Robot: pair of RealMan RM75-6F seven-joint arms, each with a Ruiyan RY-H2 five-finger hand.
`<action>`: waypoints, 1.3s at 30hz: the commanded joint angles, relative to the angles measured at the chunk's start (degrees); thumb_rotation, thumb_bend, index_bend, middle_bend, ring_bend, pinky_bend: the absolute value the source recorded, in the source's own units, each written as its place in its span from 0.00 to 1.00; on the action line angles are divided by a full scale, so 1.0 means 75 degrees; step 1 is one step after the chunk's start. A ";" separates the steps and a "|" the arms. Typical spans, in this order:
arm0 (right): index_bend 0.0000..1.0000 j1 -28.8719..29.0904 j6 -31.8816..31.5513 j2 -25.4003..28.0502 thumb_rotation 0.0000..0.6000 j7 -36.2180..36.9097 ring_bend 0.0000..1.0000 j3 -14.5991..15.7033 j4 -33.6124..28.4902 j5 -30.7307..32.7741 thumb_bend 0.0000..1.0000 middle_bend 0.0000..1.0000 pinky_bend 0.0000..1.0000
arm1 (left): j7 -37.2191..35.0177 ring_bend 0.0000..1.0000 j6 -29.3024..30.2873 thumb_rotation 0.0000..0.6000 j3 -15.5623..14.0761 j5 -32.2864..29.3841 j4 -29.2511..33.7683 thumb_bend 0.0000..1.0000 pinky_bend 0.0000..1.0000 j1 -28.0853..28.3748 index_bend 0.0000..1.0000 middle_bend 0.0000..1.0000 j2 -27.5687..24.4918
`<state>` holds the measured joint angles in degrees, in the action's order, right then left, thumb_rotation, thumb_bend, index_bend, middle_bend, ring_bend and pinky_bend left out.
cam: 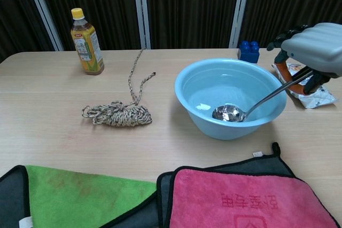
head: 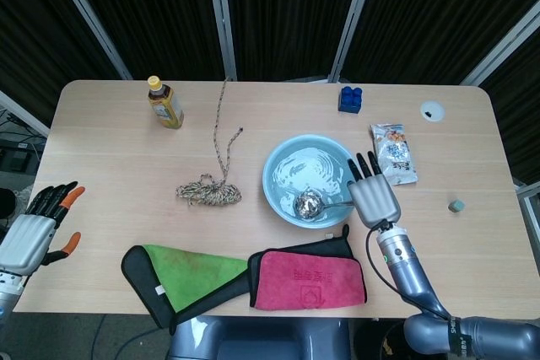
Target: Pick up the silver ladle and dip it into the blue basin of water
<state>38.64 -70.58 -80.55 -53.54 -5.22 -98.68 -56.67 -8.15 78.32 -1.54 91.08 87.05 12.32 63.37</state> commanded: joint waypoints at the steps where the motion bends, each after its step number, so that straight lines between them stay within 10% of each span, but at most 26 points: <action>1: 0.73 -0.0105 -0.0056 -0.0112 1.00 0.0221 0.00 0.0094 0.0115 -0.0178 0.45 0.11 0.01 | -0.0013 0.00 0.0010 1.00 0.0002 0.0004 0.0000 0.44 0.00 -0.0002 0.00 0.00 -0.0004; 24: 0.73 -0.0620 0.0087 -0.0351 1.00 0.3244 0.00 -0.0316 0.0853 -0.1195 0.45 0.11 0.04 | -0.0006 0.00 0.0119 1.00 0.0028 -0.0021 -0.0025 0.44 0.00 -0.0063 0.00 0.00 -0.0013; 39: 0.73 -0.0754 -0.0140 0.0226 1.00 0.3165 0.00 -0.0611 0.0278 -0.1345 0.45 0.11 0.04 | 0.0132 0.00 0.0136 1.00 0.0021 0.0027 -0.0017 0.44 0.00 -0.0069 0.00 0.00 0.0042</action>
<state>33.09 -71.42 -79.07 -29.56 -9.71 -96.37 -66.64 -7.17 79.33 -1.38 91.28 86.92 11.80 63.67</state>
